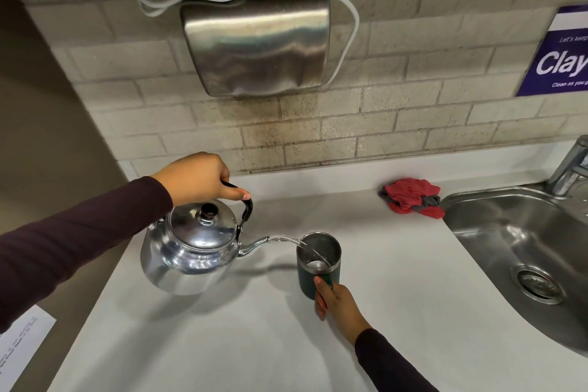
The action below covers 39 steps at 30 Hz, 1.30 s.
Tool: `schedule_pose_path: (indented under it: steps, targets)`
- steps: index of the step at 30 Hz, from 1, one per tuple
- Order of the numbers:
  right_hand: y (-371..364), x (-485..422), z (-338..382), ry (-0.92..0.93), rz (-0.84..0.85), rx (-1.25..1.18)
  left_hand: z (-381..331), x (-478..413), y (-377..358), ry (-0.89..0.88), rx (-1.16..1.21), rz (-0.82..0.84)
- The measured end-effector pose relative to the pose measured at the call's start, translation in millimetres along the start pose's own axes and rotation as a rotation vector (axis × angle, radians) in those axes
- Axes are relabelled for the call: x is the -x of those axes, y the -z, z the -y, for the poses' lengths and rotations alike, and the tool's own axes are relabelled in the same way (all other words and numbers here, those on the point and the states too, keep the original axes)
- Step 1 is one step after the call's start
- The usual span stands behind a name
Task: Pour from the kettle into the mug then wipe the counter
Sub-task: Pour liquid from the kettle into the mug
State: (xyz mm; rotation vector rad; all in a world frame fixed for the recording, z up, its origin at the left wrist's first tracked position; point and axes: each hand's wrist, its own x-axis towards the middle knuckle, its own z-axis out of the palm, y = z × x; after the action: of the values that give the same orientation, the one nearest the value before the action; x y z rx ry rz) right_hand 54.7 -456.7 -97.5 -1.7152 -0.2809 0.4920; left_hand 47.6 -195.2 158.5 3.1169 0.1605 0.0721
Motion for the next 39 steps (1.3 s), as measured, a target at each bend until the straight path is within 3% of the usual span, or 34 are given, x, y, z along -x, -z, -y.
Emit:
schedule_pose_path:
  steps: [14, 24, 39]
  targets:
    - [0, 3, 4, 0.001, -0.005, 0.007, -1, -8, -4, -0.037, 0.001, -0.002]
    - [0, 6, 11, -0.036, -0.017, -0.005, 17, -3, -19, 0.005, 0.131, -0.01]
    - [5, 20, 20, -0.076, -0.154, -0.019, 68, 16, -55, 0.206, 0.611, -0.142]
